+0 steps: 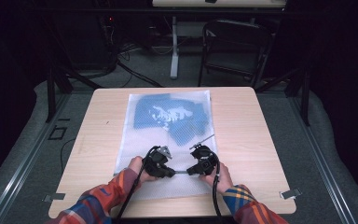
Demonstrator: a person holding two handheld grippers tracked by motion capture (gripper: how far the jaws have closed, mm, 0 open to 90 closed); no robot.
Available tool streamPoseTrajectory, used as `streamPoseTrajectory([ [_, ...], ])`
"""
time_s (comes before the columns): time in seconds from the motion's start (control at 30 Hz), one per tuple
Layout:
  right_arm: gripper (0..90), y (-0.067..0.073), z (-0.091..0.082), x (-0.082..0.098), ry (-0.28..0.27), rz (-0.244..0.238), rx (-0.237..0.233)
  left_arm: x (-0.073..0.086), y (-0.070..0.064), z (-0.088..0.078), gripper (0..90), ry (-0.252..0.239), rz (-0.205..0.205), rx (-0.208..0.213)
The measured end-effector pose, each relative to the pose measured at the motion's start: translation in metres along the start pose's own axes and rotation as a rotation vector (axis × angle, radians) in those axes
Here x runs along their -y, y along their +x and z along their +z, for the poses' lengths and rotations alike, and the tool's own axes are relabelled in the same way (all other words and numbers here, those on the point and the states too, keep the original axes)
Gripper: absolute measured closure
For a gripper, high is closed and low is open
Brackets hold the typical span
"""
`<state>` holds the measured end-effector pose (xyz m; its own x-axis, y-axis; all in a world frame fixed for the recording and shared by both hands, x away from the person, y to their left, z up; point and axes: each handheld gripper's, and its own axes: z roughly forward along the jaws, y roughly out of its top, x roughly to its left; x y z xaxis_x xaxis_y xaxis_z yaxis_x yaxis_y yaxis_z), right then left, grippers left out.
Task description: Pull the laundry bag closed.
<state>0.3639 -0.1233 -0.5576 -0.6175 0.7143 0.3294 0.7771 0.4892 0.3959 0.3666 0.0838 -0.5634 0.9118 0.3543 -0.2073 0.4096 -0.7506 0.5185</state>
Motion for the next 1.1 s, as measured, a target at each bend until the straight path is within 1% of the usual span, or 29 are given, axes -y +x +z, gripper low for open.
streamPoseTrajectory([
  [0.03,90.0,0.007,0.000,-0.006,-0.002,-0.021,-0.001,0.000,0.000,0.000,86.5,0.001,0.004,-0.001],
  [0.07,90.0,0.007,0.000,-0.006,-0.002,-0.021,-0.001,0.000,0.000,0.000,86.5,0.001,0.004,-0.001],
  [0.1,90.0,0.012,0.001,-0.010,-0.007,-0.031,0.003,0.000,0.000,0.000,86.5,-0.001,0.002,0.000],
  [0.17,90.0,0.014,0.004,-0.013,-0.017,-0.020,-0.009,0.000,0.000,0.000,86.5,0.000,0.005,-0.001],
  [0.27,90.0,0.015,0.007,-0.014,-0.004,-0.017,-0.014,0.000,-0.001,0.000,86.4,0.004,0.006,-0.007],
  [0.3,90.0,0.013,0.011,-0.015,0.010,-0.011,-0.007,0.000,-0.001,0.000,86.4,0.004,0.006,-0.006],
  [0.33,90.0,0.013,0.011,-0.015,0.010,-0.011,-0.007,-0.001,0.000,0.000,86.4,0.008,0.008,-0.007],
  [0.4,90.0,0.010,0.012,-0.015,0.019,-0.003,-0.021,-0.001,-0.001,0.000,86.4,0.007,0.007,-0.006],
  [0.53,90.0,0.009,0.014,-0.014,0.025,-0.005,-0.020,-0.001,-0.001,0.001,86.3,0.003,0.004,-0.004],
  [0.57,90.0,0.009,0.014,-0.013,0.019,-0.001,-0.027,-0.002,0.000,0.001,86.2,0.005,0.000,-0.006],
  [0.73,90.0,0.011,0.014,-0.013,0.015,-0.012,-0.016,-0.003,-0.001,0.001,86.0,0.005,-0.003,-0.005],
  [0.83,90.0,0.012,0.015,-0.012,0.002,-0.013,-0.010,-0.004,-0.003,0.001,86.2,0.014,0.010,-0.020],
  [0.87,90.0,0.011,0.014,-0.012,0.013,-0.022,-0.006,-0.004,-0.004,0.001,86.3,0.017,0.014,-0.025],
  [0.93,90.0,0.010,0.014,-0.011,0.007,-0.017,-0.010,-0.004,-0.005,0.001,86.4,0.016,0.014,-0.029],
  [1.0,90.0,0.011,0.014,-0.011,0.005,-0.022,-0.007,-0.004,-0.004,0.001,86.5,0.016,0.011,-0.028],
  [1.03,90.0,0.012,0.014,-0.010,0.001,-0.034,0.010,-0.003,-0.004,0.001,86.6,0.015,0.010,-0.029],
  [1.1,90.0,0.012,0.014,-0.010,0.001,-0.043,0.011,-0.003,-0.005,0.000,86.6,0.013,0.010,-0.033],
])
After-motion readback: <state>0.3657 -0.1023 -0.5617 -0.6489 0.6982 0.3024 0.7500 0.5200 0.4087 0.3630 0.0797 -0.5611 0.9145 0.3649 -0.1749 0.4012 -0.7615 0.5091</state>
